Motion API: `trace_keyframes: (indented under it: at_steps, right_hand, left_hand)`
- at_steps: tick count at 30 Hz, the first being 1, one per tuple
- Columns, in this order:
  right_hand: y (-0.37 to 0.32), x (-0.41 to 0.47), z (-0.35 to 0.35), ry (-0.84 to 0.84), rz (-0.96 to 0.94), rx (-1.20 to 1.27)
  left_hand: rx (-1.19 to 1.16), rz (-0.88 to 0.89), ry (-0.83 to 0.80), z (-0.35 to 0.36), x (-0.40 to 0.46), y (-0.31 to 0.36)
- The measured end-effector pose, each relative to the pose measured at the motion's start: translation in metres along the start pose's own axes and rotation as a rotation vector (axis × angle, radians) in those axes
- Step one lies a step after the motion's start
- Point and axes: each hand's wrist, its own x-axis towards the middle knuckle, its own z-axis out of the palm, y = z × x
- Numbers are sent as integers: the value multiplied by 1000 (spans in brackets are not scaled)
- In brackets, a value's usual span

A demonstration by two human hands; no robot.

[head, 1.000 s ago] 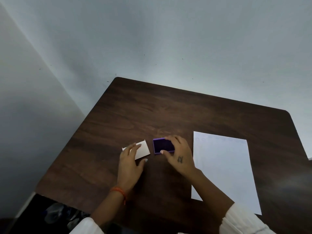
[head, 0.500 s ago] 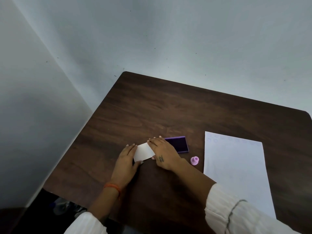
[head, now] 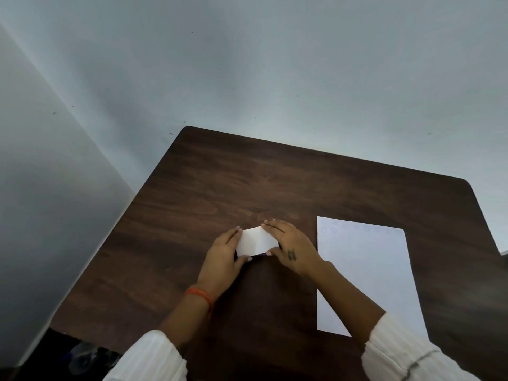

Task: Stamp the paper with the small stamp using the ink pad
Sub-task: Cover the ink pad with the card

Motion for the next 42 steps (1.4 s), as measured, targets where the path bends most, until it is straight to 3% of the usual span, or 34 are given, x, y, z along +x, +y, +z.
trace_keyframes:
  at_steps: [13,42]
  right_hand:
    - [30,-6,-6,-94,164,33]
    - [27,20,-21,-211,157,-85]
  left_hand:
    - [108,-15,-226,25,24,16]
    - [58,-18,-155,27,39,10]
